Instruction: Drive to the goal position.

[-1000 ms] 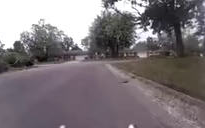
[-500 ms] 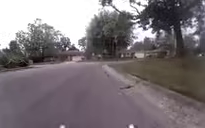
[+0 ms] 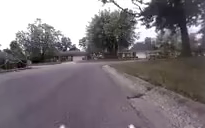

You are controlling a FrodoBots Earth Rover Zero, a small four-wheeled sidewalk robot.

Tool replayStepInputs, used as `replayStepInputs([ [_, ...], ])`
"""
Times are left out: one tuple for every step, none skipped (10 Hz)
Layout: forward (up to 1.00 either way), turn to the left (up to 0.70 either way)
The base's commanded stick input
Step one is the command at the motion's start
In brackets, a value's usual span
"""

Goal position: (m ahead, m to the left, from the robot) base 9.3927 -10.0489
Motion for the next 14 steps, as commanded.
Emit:
replayStepInputs([
  [1.00, 0.00],
  [1.00, 0.00],
  [1.00, 0.00],
  [1.00, 0.00],
  [1.00, 0.00],
  [1.00, 0.00],
  [1.00, 0.00],
  [1.00, 0.00],
  [1.00, 0.00],
  [1.00, 0.00],
  [1.00, 0.00],
  [1.00, 0.00],
  [1.00, 0.00],
  [1.00, 0.00],
])
